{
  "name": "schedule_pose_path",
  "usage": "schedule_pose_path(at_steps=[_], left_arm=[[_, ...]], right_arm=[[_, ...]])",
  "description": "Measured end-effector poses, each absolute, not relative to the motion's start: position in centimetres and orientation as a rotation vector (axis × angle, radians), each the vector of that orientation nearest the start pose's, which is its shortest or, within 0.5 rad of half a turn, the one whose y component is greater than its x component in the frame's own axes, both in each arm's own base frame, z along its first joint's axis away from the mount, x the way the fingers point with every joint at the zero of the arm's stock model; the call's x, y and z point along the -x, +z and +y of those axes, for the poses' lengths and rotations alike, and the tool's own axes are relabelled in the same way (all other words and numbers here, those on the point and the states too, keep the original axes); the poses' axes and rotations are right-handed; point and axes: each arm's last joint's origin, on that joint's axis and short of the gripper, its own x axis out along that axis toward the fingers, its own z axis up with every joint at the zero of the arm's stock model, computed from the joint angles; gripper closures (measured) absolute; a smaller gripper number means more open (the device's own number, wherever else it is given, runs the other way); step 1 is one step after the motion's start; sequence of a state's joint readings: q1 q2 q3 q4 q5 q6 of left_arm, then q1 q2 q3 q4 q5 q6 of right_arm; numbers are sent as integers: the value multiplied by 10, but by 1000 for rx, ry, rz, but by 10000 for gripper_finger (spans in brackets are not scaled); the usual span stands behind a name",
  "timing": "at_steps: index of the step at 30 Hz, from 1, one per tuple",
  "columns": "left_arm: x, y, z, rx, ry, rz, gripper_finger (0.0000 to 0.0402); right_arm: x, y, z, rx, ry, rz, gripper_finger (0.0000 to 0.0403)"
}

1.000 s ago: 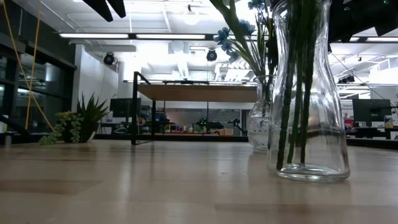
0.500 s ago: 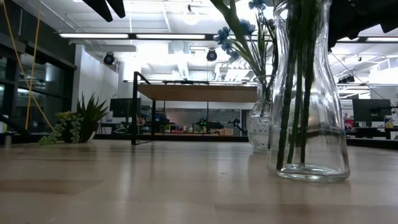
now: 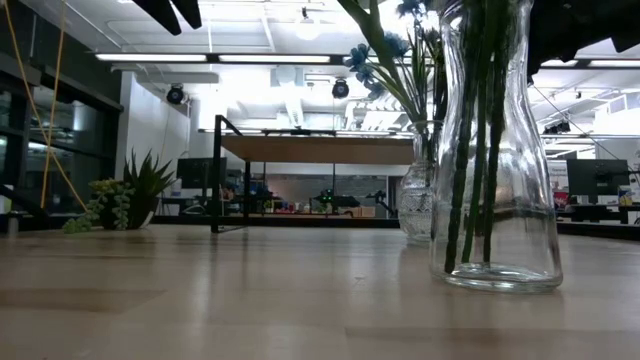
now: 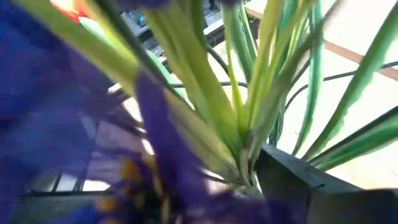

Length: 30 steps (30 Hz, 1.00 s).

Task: Pick and place flowers into a vace then onto a shelf
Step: Put the purple flowers into the top transparent vase

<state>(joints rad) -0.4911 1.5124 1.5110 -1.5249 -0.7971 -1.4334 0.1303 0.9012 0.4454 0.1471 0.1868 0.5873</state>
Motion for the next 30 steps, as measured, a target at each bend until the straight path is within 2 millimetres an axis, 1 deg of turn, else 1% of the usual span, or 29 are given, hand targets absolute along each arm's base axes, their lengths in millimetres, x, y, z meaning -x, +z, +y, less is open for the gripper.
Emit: schedule_pose_path(at_steps=[5, 10, 17, 21, 26, 30], left_arm=[[-233, 339, -101, 333, 953, 736, 183], [-233, 339, -101, 334, 953, 735, 183], [-234, 339, -102, 338, 951, 732, 183], [-234, 339, -102, 339, 951, 732, 183], [-234, 339, -102, 339, 951, 732, 183], [-234, 339, -102, 338, 951, 732, 183]], right_arm=[[-193, 227, 21, -547, -107, 294, 186], [-193, 226, 23, -569, -32, 327, 164], [-193, 226, 24, -579, -17, 340, 151], [-190, 229, 24, -581, -9, 324, 151], [-183, 237, 23, -581, 6, 282, 150], [-174, 240, 22, -600, 11, 289, 150]])
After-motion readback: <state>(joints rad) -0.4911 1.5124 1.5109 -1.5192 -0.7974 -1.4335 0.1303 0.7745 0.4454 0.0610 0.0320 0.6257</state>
